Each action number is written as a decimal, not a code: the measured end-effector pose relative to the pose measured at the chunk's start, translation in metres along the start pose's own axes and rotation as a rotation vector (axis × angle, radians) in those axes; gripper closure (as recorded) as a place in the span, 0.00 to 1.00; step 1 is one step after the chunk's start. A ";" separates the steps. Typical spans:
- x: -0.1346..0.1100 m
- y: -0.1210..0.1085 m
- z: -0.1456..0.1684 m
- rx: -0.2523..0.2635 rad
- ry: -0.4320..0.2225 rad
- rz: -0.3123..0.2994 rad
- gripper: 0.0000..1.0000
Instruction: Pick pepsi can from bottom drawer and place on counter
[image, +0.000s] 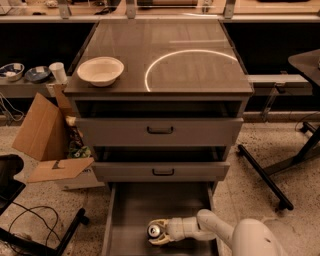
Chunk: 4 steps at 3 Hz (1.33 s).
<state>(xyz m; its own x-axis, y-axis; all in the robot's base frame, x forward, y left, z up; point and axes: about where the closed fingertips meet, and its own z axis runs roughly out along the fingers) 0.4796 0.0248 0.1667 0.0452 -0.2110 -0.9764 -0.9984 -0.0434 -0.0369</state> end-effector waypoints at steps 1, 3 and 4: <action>0.000 0.000 0.000 0.000 0.000 0.000 1.00; -0.018 -0.003 -0.002 -0.011 -0.040 -0.009 1.00; -0.050 -0.005 -0.021 -0.043 -0.060 -0.006 1.00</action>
Offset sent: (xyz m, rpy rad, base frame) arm -0.0001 0.0012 0.0004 -0.0014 0.0027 0.0048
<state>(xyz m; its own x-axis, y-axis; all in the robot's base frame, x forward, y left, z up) 0.4830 0.0147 0.2205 0.0479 -0.1520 -0.9872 -0.9956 -0.0868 -0.0349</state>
